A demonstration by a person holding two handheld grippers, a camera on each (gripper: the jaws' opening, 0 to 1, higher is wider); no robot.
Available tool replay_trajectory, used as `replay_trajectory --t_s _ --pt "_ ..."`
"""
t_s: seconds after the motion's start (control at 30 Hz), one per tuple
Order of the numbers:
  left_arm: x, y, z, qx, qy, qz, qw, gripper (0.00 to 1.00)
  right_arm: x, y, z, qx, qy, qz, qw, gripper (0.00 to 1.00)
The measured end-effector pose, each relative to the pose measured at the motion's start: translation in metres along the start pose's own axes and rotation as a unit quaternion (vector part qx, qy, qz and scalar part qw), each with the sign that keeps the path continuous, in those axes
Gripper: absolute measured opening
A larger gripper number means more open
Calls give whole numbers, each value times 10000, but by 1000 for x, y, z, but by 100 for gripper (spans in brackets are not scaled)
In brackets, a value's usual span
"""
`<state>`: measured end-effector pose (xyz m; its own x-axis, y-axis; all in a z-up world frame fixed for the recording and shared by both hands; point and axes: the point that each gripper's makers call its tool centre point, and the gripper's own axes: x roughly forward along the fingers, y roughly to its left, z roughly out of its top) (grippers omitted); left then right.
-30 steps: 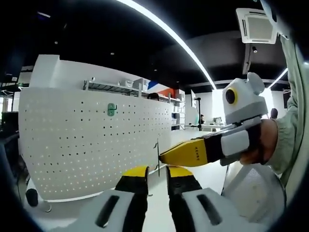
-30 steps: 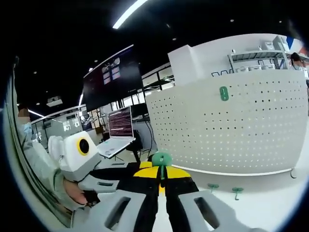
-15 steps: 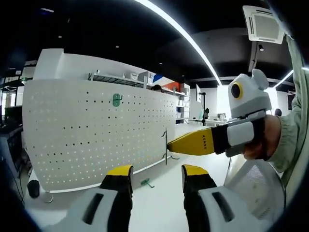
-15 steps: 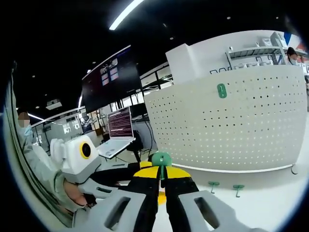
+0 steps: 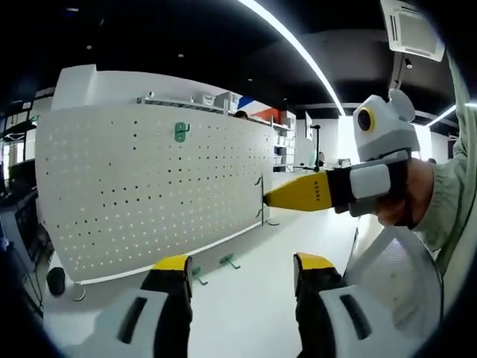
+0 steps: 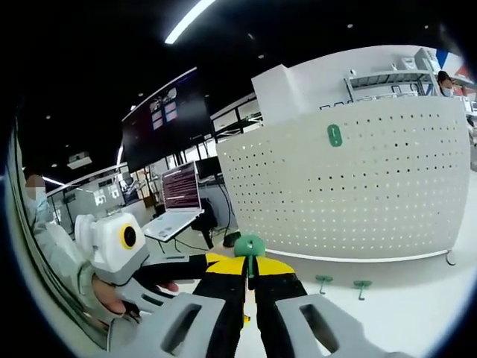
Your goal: Insert the hook assembly into the mounting plate slot until the hook locks in place.
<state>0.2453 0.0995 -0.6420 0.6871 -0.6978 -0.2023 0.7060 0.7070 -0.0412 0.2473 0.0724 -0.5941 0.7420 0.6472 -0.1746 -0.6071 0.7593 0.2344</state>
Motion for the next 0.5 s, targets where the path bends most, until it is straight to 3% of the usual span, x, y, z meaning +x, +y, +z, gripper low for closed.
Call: replay_trajectory --t_s 0.5 --pt "-27 13 -31 -122 432 308 9985 57 -12 -31 -8 93 61 -346 9993 1"
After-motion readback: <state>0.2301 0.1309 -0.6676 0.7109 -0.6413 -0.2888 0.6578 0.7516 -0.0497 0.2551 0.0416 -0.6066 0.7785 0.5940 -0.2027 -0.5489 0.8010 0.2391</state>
